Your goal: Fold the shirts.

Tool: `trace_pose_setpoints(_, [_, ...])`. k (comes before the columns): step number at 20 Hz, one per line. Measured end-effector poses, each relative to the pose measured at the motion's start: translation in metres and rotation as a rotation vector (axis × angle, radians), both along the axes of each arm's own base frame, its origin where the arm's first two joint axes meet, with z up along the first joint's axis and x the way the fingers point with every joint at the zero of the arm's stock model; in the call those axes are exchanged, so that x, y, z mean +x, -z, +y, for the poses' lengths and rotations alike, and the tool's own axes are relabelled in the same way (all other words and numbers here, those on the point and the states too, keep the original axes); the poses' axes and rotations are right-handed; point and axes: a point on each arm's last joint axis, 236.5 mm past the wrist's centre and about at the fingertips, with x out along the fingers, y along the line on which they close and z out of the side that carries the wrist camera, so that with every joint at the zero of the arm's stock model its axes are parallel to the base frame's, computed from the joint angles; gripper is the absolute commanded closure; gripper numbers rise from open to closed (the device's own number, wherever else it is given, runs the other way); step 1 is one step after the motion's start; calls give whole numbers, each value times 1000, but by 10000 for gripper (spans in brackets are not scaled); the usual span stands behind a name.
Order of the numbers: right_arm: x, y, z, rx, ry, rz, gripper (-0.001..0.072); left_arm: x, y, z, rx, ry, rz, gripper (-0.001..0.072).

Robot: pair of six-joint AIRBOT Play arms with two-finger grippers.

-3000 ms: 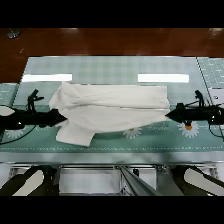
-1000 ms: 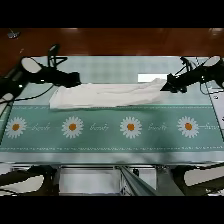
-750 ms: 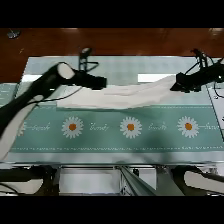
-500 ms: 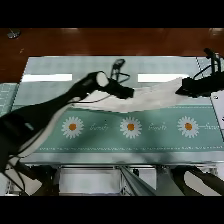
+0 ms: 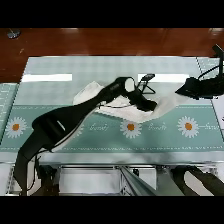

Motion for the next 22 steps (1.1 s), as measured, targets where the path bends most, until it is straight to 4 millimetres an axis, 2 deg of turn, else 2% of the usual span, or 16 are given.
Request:
trace_pose_setpoints(2, [-1, -1, 20, 14, -46, -2, 694, 39, -22, 47, 25, -51, -10, 676])
trace_pose_setpoints(4, [5, -1, 47, 26, -96, -12, 694, 75, -49, 111, 65, -113, -24, 676])
trace_pose_setpoints(5, [11, -2, 64, 33, -123, -17, 694, 92, -66, 148, 84, -160, -44, 676])
trace_pose_setpoints(7, [26, -3, 101, 50, -180, -23, 694, 112, -95, 225, 126, -265, -82, 676])
trace_pose_setpoints(10, [52, -2, 170, 96, -286, -19, 694, 102, -131, 322, 146, -436, -141, 675])
trace_pose_setpoints(11, [59, 0, 194, 111, -321, -14, 694, 90, -138, 350, 153, -497, -166, 675])
trace_pose_setpoints(12, [65, 4, 219, 128, -356, -7, 694, 75, -142, 369, 153, -546, -184, 675])
trace_pose_setpoints(14, [76, 16, 264, 152, -417, 8, 694, 33, -139, 395, 158, -618, -200, 675])
trace_pose_setpoints(17, [84, 48, 330, 182, -487, 43, 693, -25, -117, 406, 163, -661, -195, 675])
trace_pose_setpoints(18, [83, 61, 348, 198, -500, 61, 605, -36, -109, 408, 163, -679, -198, 675])
trace_pose_setpoints(19, [81, 74, 367, 225, -507, 85, 296, -47, -98, 410, 165, -695, -188, 675])
trace_pose_setpoints(20, [79, 88, 383, 248, -511, 108, 80, -54, -89, 411, 165, -709, -185, 675])
trace_pose_setpoints(22, [78, 104, 397, 285, -507, 139, 84, -57, -76, 413, 162, -739, -182, 675])
